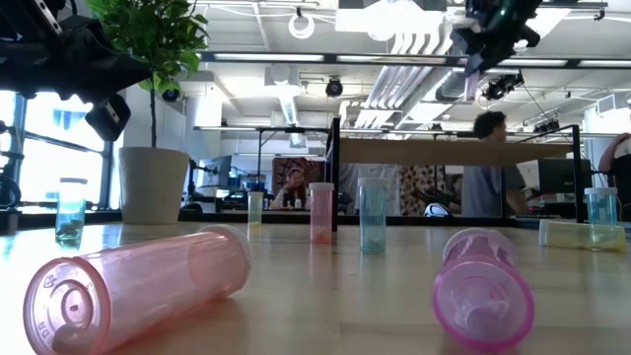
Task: Pick and place medicine bottles onto shelf by color
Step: Put the top purple pill bottle on the shelf
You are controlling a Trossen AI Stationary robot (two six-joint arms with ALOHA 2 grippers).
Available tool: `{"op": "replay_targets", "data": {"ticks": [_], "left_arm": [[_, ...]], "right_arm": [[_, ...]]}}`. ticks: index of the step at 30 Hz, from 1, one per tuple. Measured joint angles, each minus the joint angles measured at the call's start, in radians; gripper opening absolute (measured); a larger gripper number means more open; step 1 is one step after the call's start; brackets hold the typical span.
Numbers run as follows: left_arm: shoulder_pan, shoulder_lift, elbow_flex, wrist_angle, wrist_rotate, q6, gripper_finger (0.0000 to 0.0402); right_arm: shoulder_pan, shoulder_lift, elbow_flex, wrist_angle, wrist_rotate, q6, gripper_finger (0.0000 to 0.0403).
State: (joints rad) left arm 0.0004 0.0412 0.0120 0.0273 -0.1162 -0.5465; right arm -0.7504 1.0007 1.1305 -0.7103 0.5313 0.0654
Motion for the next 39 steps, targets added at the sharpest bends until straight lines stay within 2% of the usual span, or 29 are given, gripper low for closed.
{"op": "replay_targets", "data": {"ticks": [8,15,25,39], "left_arm": [[0.0,0.0,0.0,0.0,0.0,0.0,0.0],[0.0,0.0,0.0,0.0,0.0,0.0,0.0],[0.0,0.0,0.0,0.0,0.0,0.0,0.0],[0.0,0.0,0.0,0.0,0.0,0.0,0.0]], "right_arm": [[-0.024,0.083,0.0,-0.125,-0.015,0.208,0.0099],[-0.024,0.13,0.0,-0.221,0.049,0.319,0.0099],[-0.024,0.22,0.0,-0.239,0.151,0.474,0.0099],[-0.07,0.309,0.0,-0.235,0.157,0.537,0.0099]]}}
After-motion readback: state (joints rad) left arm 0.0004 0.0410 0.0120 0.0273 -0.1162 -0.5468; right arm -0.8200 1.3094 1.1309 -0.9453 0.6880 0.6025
